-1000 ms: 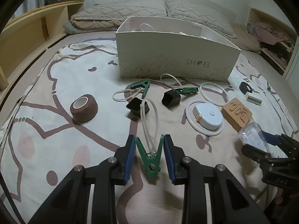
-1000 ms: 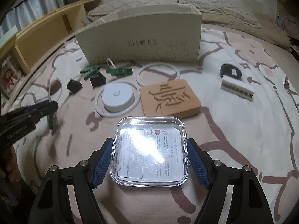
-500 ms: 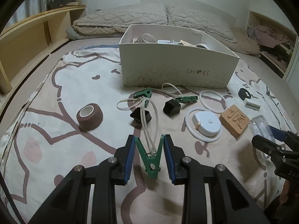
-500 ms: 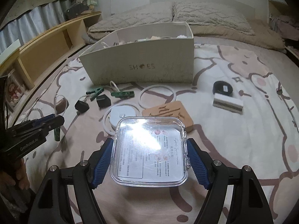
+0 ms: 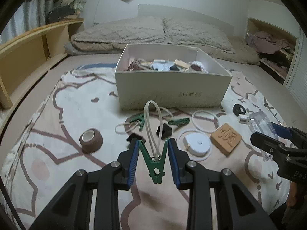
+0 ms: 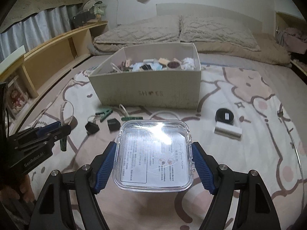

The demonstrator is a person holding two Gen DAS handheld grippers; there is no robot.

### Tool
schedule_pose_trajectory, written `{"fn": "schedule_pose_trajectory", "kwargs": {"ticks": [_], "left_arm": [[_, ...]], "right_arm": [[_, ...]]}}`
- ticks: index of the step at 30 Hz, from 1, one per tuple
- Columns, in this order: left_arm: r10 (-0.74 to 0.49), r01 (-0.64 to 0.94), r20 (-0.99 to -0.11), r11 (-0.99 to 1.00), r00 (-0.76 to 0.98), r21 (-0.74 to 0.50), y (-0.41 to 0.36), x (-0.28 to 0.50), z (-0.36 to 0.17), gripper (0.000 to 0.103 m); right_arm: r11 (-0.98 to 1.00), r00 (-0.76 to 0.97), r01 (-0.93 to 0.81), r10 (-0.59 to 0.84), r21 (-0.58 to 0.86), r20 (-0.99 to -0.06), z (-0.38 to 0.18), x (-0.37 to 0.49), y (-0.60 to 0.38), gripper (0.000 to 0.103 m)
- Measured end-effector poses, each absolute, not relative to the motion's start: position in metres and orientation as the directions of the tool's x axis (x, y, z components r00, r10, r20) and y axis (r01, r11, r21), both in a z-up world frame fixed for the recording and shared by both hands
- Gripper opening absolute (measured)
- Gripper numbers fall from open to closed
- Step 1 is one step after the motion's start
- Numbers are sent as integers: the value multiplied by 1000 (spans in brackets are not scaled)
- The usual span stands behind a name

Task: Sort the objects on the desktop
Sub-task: 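Lift the clear tray with the right tool while the left tool lifts the green clothespin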

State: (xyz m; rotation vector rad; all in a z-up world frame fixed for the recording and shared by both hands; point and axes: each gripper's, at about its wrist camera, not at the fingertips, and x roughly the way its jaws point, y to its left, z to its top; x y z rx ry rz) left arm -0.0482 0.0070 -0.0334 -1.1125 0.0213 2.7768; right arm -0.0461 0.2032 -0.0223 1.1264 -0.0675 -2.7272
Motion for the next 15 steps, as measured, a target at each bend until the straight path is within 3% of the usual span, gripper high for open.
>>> {"fn": "schedule_pose_trajectory", "kwargs": {"ticks": [15], "left_arm": [[142, -184, -609, -983, -780, 5, 18, -86, 19, 31]], "right_arm": [[-980, -742, 185, -191, 78, -643, 19, -80, 203, 78]]}}
